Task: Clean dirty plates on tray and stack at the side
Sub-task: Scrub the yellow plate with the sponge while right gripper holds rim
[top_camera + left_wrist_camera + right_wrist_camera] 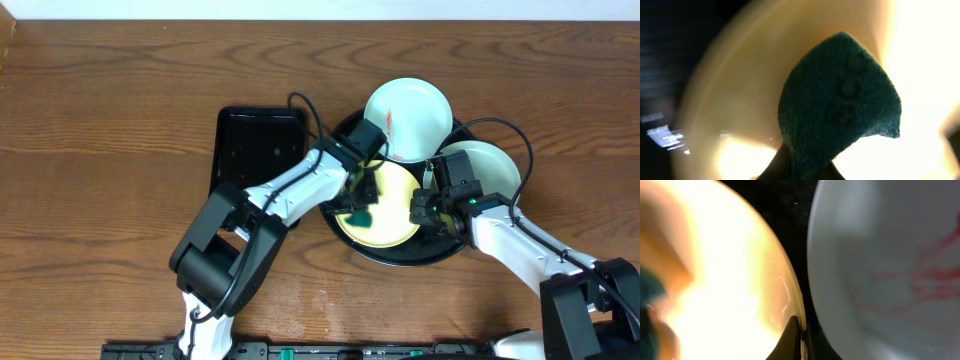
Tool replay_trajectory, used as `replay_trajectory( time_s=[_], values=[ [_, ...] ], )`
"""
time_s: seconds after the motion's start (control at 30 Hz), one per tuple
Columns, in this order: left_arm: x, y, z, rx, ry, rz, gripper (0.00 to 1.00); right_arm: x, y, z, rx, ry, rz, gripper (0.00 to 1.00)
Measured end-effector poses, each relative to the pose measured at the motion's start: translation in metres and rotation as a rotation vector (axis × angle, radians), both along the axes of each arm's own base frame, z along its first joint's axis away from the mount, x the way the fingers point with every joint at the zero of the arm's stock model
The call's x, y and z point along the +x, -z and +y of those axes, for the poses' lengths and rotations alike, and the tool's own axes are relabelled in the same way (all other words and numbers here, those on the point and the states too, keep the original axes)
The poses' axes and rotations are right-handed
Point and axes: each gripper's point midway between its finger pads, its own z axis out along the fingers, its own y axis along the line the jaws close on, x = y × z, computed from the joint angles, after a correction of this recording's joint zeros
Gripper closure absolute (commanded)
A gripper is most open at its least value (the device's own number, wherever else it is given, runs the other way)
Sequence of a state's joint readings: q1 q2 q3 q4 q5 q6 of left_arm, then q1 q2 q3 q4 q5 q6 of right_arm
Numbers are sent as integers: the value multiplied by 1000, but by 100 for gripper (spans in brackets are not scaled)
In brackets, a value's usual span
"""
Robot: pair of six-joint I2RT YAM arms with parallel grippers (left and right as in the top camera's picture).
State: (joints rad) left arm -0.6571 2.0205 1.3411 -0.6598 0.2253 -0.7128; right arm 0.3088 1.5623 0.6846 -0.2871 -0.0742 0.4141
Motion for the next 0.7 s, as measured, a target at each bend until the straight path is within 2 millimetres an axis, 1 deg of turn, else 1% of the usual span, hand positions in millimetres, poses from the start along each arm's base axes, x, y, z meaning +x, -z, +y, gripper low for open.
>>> replay_trajectory(
  time_s=[0.17,0.3,0.4,0.5,0.57,0.7],
  values=[
    [11,-3,30,170,-23,-70,92,-3,0,5,19,-10,11,99],
    [12,-6,40,247,-10,-108,93,-5,0,10,37,-23,21,99],
    [12,-10,42,257,-9,-120,92,-6,0,11,41,-26,24,99],
    [9,-21,46,249,-15,-130,92,-6,0,11,42,-26,24,99],
    [9,-33,52,243,-21,-145,92,-6,0,10,37,-24,25,99],
    [15,-70,70,220,-43,-207,92,-6,1,8,27,-20,27,99]
  ],
)
